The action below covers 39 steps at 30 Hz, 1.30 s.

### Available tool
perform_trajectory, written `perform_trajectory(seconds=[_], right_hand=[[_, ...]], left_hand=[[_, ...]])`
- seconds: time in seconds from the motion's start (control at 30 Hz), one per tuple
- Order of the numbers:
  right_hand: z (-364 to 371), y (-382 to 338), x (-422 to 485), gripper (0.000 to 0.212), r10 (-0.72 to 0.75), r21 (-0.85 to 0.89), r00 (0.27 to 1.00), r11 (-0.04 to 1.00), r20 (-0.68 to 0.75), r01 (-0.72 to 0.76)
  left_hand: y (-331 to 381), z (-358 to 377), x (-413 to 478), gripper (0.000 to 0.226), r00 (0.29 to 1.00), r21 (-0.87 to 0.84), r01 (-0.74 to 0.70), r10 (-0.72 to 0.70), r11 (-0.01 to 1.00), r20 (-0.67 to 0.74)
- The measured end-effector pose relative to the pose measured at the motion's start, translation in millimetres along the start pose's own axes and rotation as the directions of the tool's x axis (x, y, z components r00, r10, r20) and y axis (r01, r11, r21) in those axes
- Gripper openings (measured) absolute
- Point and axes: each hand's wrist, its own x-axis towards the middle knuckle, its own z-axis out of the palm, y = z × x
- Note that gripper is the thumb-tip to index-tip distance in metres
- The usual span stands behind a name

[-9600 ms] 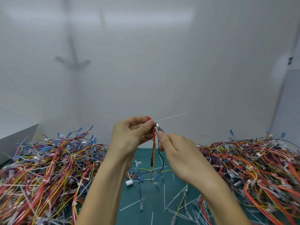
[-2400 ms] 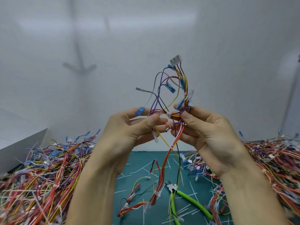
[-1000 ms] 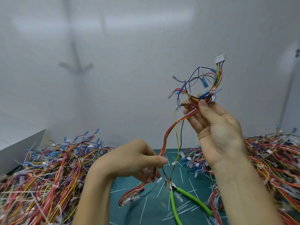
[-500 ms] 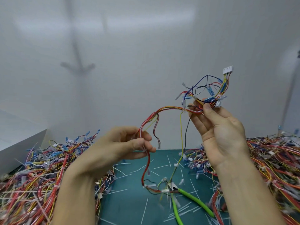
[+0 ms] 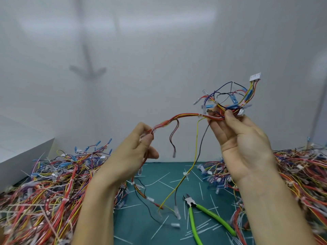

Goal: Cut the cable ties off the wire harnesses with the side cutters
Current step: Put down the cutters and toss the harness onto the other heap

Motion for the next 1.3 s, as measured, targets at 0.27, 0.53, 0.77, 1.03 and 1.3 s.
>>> perform_trajectory(seconds=[0.27,0.53,0.77,1.03,1.3], right_hand=[[-0.7,-1.7,0.5,0.012,-0.027,0.009,0.999,1.0,-0.038,0.027],[-3.5,-0.8,3.2,0.012,-0.018,0.019,0.998,1.0,-0.055,0.019],[-6.6,-1.5,5.9,0.014,0.006,0.039,0.997,0.999,-0.076,-0.003],[-5.6,-3.6,5.8,0.014,0.026,0.072,0.998,0.997,-0.059,-0.022],[-5.4,-6.0,4.5,0.015,0.046,0.066,0.998,0.997,-0.043,-0.044]], left_hand=[[-37.9,-0.2,4.0,0.006,0.97,0.274,0.108,-0.162,0.955,0.182],[-24.8,-3.5,3.6,0.021,0.976,-0.152,0.197,-0.209,0.969,-0.066],[-2.9,-9.8,-2.3,0.017,0.981,-0.422,0.047,-0.122,0.905,-0.151],[6.1,-11.3,-3.1,0.015,0.985,-0.491,-0.036,-0.051,0.871,-0.162],[4.4,-12.2,-2.8,0.016,0.99,-0.507,-0.026,-0.048,0.861,-0.133]])
